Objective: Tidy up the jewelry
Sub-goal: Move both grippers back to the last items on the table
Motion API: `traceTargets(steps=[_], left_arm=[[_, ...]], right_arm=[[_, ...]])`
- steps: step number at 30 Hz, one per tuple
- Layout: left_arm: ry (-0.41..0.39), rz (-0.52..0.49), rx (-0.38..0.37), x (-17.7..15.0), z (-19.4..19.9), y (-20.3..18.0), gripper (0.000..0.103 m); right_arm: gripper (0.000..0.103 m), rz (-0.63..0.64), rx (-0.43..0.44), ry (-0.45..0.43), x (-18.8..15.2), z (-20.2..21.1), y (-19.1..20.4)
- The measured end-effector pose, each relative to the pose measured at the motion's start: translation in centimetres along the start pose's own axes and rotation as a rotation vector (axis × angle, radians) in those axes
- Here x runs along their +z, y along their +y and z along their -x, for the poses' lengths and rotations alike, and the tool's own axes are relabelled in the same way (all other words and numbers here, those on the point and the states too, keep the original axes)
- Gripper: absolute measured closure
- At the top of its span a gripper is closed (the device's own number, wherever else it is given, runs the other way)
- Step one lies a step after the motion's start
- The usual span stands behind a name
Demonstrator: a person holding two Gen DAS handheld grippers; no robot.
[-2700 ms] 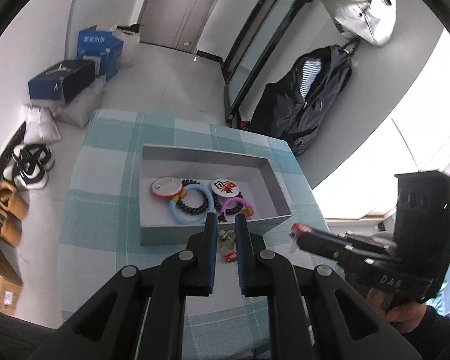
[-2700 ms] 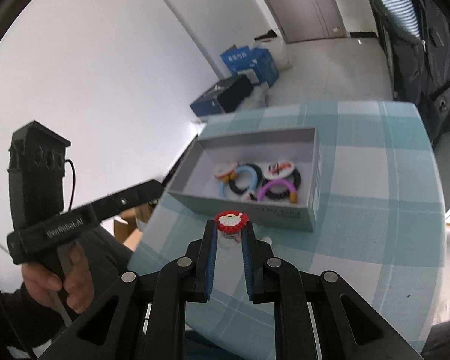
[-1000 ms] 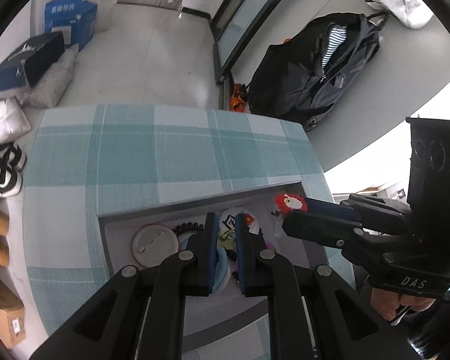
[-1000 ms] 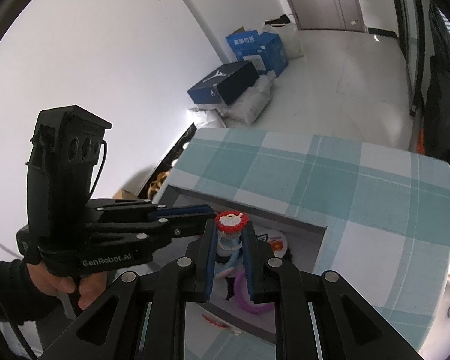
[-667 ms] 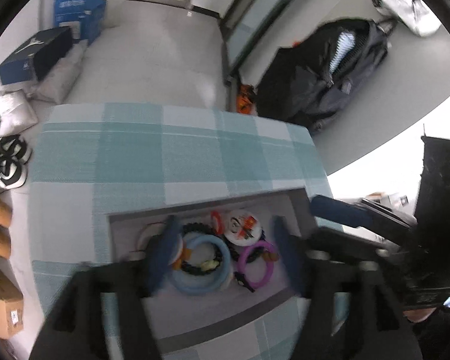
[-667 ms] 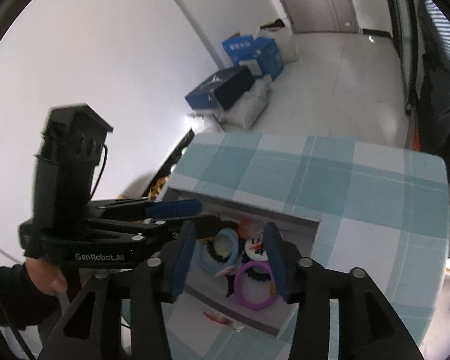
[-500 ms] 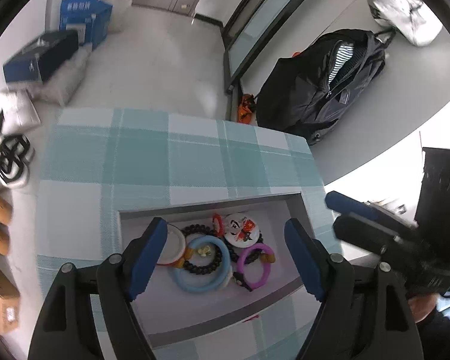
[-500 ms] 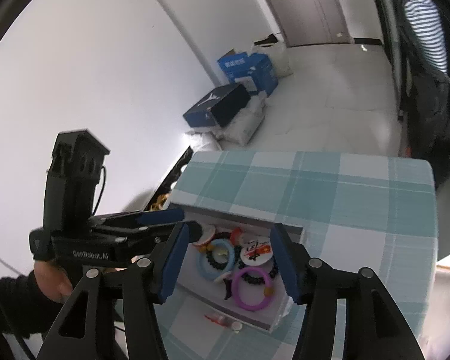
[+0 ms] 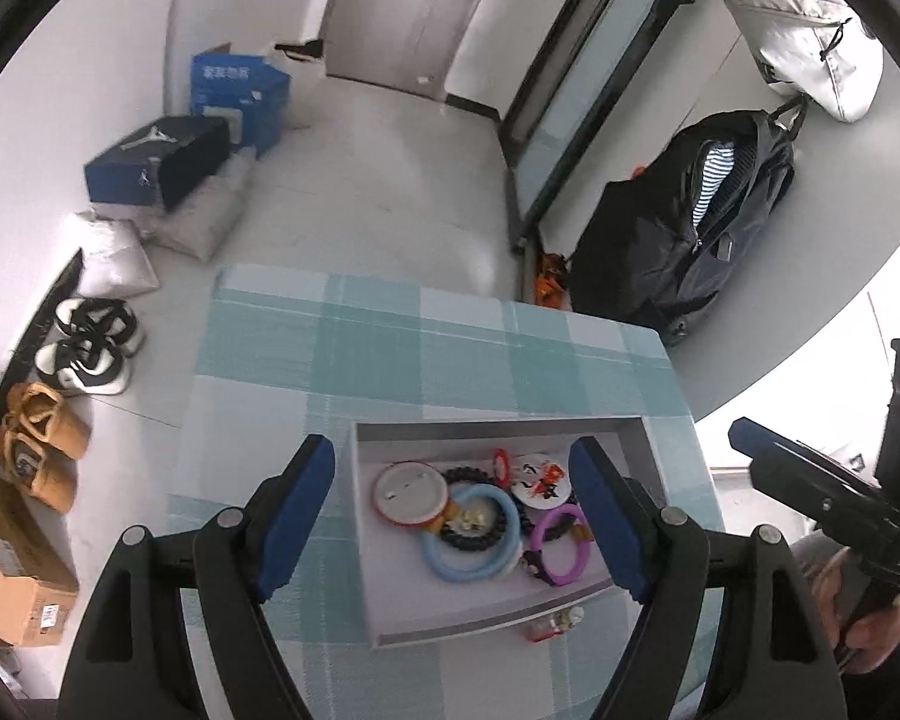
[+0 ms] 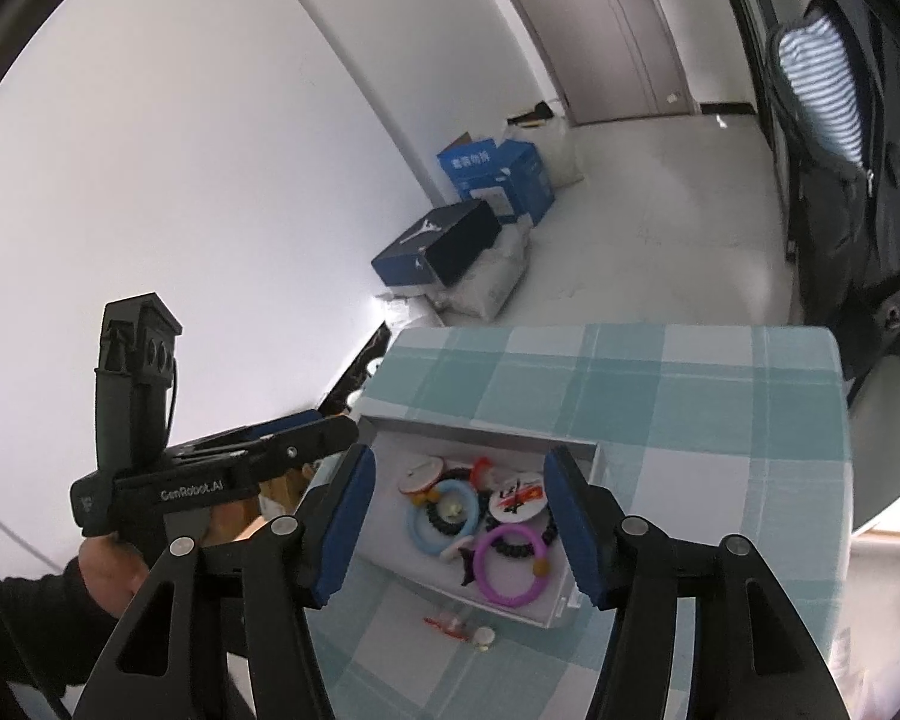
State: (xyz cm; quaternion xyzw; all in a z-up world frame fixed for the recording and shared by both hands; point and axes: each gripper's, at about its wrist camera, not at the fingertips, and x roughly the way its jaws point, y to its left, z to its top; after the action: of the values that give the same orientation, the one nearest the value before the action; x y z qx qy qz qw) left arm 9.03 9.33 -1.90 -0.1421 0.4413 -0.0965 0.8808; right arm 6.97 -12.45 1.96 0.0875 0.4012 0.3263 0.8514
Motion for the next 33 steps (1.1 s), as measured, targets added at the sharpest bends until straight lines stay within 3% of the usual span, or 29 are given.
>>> traceTargets(steps=[3,10,14,18,22,33], left_arm=[[-0.021,-0.02,0.053,-0.5,0.6,-0.5,0.026],[-0.065,-0.049,0.166,-3.1,2.4,-2.2,0.026],[-0.083,-0.004,0.214,-6.2,2.9,-1.7,0.026],[-0.033,0.026,0.191,-7.9,2.3,-1.7,0.026],[-0.026,-0.004,0.176,-8.3,2.0,-2.3,0.026],[0.082,-0.046,0.137,-10.1,-0.7,-3.4,0.026]], right_arm=[[0.033,-0.002,-0.009,-0.022,-0.5,0.7,0.4],[0.025,0.01,-0.017,-0.048,-1.8,1.8,1.2],[0.021,0.004,-0.006,-0.034,-3.9,2.0,1.5],[0.021,-0.008,-0.012,0.0,-6.1,1.7,1.5],[0.019,-0.025,-0.048,0.047,-7.7,1.1,1.2],[0.016,-0.043,-0.138,0.142,-10.1,-0.6,-0.6]])
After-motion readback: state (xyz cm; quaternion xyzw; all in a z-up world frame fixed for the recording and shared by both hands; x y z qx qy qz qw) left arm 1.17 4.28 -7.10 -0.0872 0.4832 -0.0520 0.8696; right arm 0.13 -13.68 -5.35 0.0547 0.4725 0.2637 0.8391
